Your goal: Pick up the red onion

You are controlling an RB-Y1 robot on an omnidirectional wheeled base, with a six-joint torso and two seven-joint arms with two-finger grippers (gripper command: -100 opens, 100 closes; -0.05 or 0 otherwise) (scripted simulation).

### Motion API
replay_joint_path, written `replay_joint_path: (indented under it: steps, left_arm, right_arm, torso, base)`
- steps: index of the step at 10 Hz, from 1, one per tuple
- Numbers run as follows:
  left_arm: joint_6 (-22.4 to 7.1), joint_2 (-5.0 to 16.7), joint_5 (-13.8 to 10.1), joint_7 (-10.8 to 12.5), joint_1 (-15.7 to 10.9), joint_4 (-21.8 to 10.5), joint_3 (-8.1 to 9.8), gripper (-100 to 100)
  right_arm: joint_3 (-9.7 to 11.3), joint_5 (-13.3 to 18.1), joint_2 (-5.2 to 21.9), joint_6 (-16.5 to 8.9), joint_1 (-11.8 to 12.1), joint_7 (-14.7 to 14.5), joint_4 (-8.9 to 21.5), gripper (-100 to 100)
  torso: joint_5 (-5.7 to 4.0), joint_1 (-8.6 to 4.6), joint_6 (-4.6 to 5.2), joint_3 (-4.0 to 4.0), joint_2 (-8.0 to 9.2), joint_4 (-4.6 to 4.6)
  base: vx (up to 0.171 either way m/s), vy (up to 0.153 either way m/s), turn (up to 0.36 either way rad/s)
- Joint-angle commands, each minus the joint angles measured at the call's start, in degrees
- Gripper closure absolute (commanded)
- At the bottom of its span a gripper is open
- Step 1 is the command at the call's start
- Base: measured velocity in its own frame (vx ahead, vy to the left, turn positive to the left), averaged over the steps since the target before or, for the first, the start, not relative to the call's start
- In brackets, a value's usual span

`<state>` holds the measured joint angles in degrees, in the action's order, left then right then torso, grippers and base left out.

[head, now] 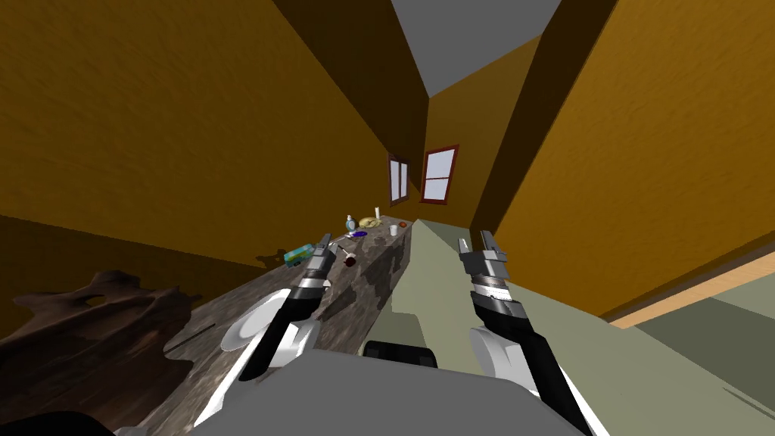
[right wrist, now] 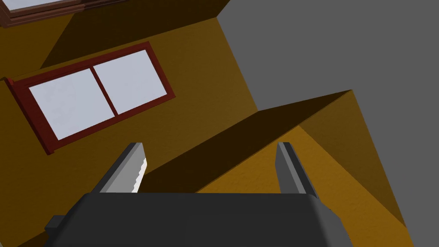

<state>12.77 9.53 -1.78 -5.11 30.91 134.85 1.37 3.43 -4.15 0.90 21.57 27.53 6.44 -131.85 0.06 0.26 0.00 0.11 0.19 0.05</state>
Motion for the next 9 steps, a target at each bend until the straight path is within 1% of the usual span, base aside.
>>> replay_joint_path:
  steps: [1,9]
  left_arm:
    - [-2.55,1.49,0.42,0.27,0.19,-0.06,0.42,-100]
    - [-15.45,8.51,2.06,1.67,0.98,-1.39,2.57,-100]
  right_arm:
    - [0.0,0.0,0.0,0.0,0.0,0.0,0.0,0]
    - [0.0,0.0,0.0,0.0,0.0,0.0,0.0,0]
  torso:
    - [0.0,0.0,0.0,0.0,0.0,0.0]
    - [0.02,0.07,0.0,0.0,0.0,0.0]
  base:
    - [-0.056,0.082,-0.087]
    - [-0.066,0.082,-0.115]
